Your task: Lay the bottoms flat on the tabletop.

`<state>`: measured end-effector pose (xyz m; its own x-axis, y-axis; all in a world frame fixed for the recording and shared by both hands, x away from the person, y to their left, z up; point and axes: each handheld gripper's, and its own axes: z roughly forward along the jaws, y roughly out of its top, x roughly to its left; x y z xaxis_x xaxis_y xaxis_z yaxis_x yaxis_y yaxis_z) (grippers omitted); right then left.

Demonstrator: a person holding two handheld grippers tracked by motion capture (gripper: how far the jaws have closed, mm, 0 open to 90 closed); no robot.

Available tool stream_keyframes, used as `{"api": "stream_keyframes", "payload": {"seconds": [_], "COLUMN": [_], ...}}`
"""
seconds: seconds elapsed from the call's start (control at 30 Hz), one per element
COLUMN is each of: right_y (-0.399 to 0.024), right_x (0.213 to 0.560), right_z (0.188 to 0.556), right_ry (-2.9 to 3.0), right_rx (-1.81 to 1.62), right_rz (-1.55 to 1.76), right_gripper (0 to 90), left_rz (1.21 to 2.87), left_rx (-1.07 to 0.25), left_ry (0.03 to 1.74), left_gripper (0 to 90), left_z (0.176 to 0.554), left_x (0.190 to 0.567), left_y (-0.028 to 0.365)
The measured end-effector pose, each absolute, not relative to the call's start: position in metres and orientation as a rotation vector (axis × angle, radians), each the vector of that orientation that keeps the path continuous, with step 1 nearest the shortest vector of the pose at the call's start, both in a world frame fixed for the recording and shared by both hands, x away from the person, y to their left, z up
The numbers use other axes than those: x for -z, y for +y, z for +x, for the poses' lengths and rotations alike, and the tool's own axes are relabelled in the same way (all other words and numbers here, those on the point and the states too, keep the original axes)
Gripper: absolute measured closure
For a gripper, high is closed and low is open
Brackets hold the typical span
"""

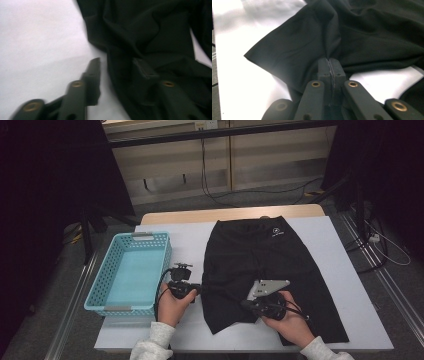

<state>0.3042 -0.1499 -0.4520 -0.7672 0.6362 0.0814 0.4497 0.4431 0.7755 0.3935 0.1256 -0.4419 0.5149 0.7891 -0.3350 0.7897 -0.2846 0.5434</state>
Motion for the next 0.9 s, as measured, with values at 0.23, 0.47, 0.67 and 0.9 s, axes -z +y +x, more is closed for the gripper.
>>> {"api": "stream_keyframes", "payload": {"seconds": [0.23,0.47,0.67,0.9], "right_y": [-0.153,-0.154,-0.154,-0.155], "right_x": [0.451,0.452,0.449,0.452], "right_z": [0.305,0.305,0.305,0.309], "right_ry": [2.461,2.455,2.440,2.430], "right_rx": [-1.216,-1.203,-1.197,-1.195], "right_rz": [0.949,0.953,0.943,0.964], "right_gripper": [89.6,89.5,89.5,89.0], "left_rz": [2.122,2.139,2.158,2.165], "left_rx": [-0.041,0.005,0.027,0.050], "left_ry": [1.242,1.215,1.191,1.202], "left_gripper": [38.2,50.2,72.3,90.0], "left_z": [0.386,0.366,0.355,0.359], "left_x": [0.445,0.445,0.447,0.447], "left_y": [0.125,0.125,0.121,0.122]}}
